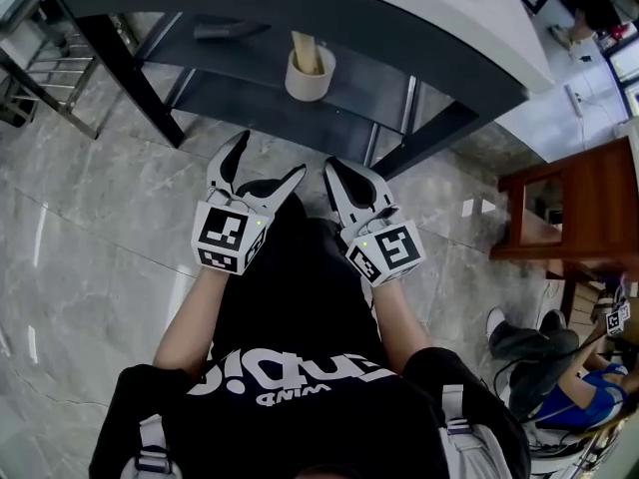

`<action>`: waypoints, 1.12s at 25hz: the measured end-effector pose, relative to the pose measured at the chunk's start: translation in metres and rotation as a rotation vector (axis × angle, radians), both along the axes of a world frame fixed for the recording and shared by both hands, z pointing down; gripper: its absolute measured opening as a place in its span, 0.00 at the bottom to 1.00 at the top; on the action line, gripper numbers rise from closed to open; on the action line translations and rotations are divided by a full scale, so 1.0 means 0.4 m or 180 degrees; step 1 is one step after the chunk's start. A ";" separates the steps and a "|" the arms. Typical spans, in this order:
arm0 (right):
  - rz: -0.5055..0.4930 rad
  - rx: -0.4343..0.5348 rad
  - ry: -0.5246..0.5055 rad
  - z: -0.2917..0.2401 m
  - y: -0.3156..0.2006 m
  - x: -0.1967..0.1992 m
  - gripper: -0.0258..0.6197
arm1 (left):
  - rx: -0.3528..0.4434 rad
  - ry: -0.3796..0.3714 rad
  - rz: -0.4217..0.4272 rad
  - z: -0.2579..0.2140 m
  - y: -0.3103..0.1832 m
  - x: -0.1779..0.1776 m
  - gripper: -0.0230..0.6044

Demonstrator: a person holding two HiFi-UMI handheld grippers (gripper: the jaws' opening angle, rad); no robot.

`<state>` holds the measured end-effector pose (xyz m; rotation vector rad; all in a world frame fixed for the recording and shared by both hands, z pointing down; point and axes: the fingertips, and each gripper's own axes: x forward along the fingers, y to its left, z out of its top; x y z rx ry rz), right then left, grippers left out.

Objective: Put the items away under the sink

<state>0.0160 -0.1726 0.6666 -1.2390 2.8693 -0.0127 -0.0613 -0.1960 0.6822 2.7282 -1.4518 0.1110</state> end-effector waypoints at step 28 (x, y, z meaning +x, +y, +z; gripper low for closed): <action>-0.0506 -0.0593 0.0103 -0.718 0.163 -0.104 0.07 | -0.0430 -0.0015 0.0297 -0.780 0.174 -0.091 0.07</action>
